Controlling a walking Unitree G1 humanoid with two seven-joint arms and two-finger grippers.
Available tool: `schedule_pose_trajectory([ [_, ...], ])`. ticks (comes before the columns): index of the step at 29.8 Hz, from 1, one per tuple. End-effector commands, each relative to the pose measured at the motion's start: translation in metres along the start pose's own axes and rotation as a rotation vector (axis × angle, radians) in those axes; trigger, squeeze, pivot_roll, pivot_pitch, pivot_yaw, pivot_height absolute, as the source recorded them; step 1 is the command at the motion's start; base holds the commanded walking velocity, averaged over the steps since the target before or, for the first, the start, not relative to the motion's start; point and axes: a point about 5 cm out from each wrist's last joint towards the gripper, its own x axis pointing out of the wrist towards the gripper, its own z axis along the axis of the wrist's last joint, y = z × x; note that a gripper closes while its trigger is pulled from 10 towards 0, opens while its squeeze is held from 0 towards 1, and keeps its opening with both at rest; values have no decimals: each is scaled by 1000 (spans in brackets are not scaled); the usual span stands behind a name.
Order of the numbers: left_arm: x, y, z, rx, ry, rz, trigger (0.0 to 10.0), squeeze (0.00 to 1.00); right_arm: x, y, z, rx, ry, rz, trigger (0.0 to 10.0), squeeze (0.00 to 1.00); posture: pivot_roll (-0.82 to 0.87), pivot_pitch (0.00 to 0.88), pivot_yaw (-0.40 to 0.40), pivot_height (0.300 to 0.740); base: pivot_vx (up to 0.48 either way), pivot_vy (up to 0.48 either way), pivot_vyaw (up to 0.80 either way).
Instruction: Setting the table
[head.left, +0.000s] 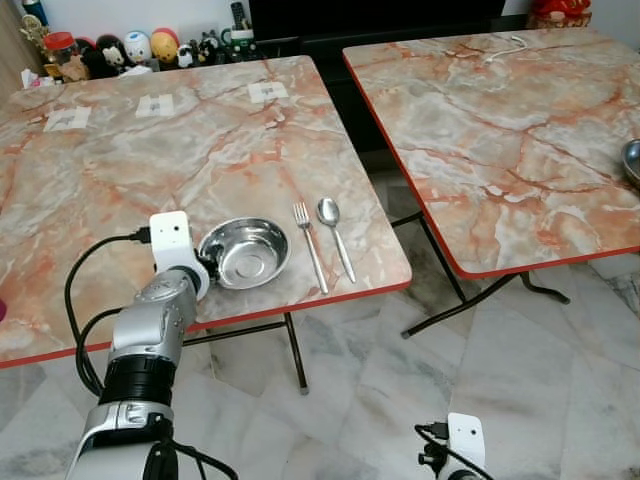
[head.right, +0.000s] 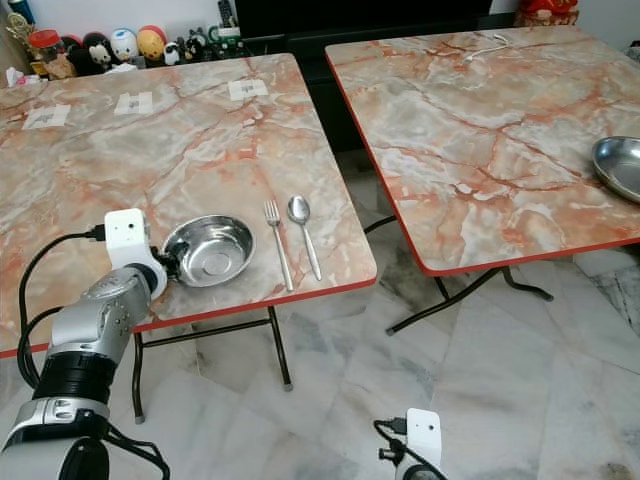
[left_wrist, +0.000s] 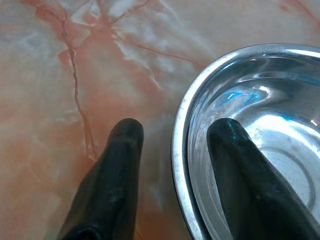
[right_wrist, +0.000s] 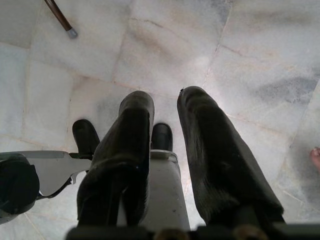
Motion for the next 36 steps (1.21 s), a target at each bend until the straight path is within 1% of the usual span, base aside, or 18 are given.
schedule_pose_trajectory([
  [1,-1,-2,3,-11,-2,-10,0,0,-1,0,-4,9,21,-2,10000,0,46,104,27,740,0,0,0],
  [21,-2,-7,2,-6,6,-26,0,0,-1,0,-4,5,21,-2,10000,0,44,103,24,740,0,0,0],
  [29,-4,-5,0,-8,14,-23,0,0,-1,-1,-4,3,22,-3,10000,0,44,105,21,740,0,0,0],
  [32,-6,-3,-2,-39,9,-19,0,0,-1,-1,-4,2,23,-3,10000,0,40,104,20,740,0,0,0],
  [34,-7,-2,-3,-75,-6,-13,0,0,-1,-1,-5,1,23,-4,10000,0,37,103,20,740,0,0,0],
  [35,-8,-1,-4,-116,-14,-14,0,0,-1,-2,-5,1,23,-5,10000,0,35,103,19,740,0,0,0],
  [36,-13,2,-8,-185,-43,-23,0,0,-1,-2,-5,1,24,-7,10000,0,32,103,18,740,0,0,0],
])
